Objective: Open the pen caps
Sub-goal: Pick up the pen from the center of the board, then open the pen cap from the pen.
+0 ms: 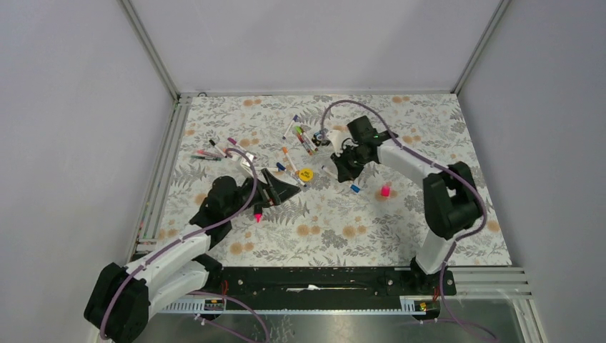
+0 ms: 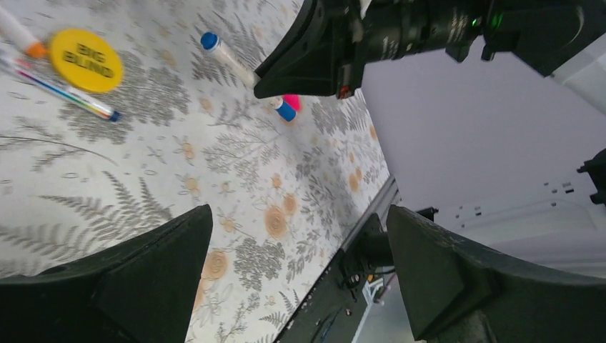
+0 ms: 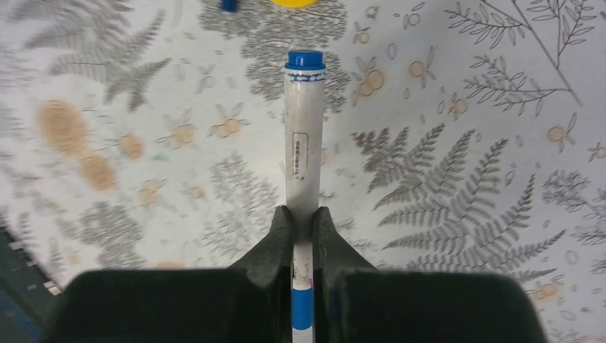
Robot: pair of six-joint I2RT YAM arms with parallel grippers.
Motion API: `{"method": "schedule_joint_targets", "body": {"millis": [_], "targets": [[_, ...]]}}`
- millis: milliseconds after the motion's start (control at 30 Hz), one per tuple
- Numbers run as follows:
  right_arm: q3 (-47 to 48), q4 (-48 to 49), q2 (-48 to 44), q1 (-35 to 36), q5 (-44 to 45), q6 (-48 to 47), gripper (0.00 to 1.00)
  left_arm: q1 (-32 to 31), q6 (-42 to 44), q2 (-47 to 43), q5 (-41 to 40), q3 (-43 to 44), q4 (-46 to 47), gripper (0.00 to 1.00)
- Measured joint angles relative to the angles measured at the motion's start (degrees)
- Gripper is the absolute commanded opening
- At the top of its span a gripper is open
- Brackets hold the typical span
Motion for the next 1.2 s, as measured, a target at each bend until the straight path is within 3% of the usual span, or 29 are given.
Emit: {"method": "schedule_joint_targets", "body": {"millis": [333,567,833,1200], "targets": [[-15.15,8.5,-15.93,-14.62,-26.49,13.44,0.0,-11.89,-1.57,13.31,-4.31,3.23,9.49,0.97],[-26.99,29.29,-21.07,-18.84,-40.85,35.21,0.0,-18.86,-1.97,25.51,-7.85,11.74,13.86,0.94],[-30.1,46.01,-21.11,-20.31,-46.27,51.21,0.0,-23.26,-2.36,35.32,-10.58,18.12,15.69,0.86],[-30.56,50.42,-21.14,-20.31,-47.12,55.71,0.0,-24.79,-3.06,41.81,-12.04,23.04,15.41,0.78]]}}
